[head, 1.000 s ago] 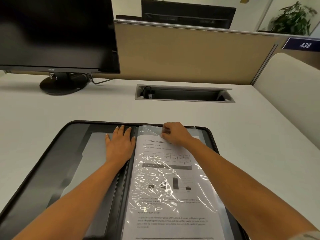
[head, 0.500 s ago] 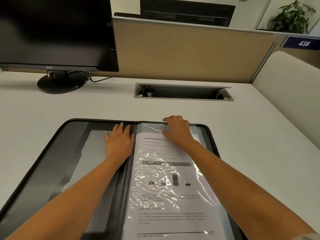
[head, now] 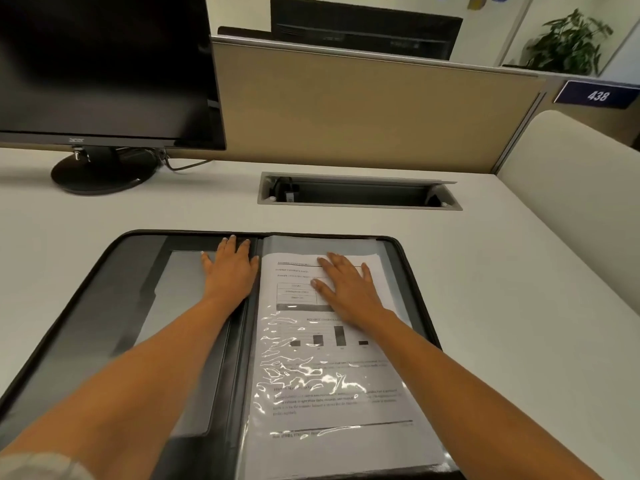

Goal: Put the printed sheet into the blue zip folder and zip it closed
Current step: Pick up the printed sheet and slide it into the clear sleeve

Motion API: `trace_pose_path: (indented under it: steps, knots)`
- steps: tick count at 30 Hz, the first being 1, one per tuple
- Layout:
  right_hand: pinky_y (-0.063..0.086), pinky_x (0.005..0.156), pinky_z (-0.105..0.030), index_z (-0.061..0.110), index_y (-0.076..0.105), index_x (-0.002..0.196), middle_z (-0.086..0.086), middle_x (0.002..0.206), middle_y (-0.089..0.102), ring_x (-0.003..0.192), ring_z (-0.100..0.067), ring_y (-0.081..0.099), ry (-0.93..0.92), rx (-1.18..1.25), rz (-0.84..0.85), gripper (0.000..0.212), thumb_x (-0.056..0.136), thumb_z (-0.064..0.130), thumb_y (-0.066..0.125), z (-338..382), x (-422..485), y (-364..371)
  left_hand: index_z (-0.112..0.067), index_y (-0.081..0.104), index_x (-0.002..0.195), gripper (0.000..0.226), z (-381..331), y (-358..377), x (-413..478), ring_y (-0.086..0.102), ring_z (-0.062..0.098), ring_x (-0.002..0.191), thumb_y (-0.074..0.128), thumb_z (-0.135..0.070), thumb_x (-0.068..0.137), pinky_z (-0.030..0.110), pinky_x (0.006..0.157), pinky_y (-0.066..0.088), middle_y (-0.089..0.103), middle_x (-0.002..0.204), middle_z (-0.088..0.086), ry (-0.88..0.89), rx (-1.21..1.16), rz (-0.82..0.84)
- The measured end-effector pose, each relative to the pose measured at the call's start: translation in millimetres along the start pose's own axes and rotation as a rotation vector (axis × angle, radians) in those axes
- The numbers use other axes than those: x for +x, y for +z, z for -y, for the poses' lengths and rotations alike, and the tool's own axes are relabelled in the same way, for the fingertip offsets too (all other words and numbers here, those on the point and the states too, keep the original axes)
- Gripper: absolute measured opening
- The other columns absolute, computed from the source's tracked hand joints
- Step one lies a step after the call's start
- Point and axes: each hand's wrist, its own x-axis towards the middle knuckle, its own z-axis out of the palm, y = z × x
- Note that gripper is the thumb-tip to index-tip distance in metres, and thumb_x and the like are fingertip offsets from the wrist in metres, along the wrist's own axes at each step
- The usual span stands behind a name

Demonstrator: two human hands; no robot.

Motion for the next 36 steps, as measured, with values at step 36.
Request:
trace_pose_path:
  steps: [36]
  knots:
    - [0.009,0.112,-0.06,0.031,0.026,0.141,-0.003,0.156,0.015,0.144,-0.024,0.006,0.348,-0.04,-0.135,0.056,0.091,0.054,0.034,-24,-186,-9,-0.012,0.032,0.14,0.061,95,-58,-202,0.01,0.028,0.143,0.04,-0.048,0.092,0.058,0.112,0.005,0.021,0.153,0.012,-0.287,-0.018,-0.025]
